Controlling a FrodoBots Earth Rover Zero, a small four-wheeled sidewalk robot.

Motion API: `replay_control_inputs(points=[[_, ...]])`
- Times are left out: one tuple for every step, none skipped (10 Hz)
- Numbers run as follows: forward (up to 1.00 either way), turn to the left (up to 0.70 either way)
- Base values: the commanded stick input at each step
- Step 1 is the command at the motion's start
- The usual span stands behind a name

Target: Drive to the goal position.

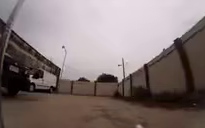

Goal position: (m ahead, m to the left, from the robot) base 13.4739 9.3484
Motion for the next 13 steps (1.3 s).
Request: replay_control_inputs(points=[[0.98,0.04],[0.98,0.04],[0.98,0.04],[0.98,0.04],[0.98,0.04],[0.98,0.04],[0.98,0.04],[0.98,0.04],[0.98,0.04],[0.98,0.04],[0.98,0.04],[0.98,0.04],[0.98,0.04]])
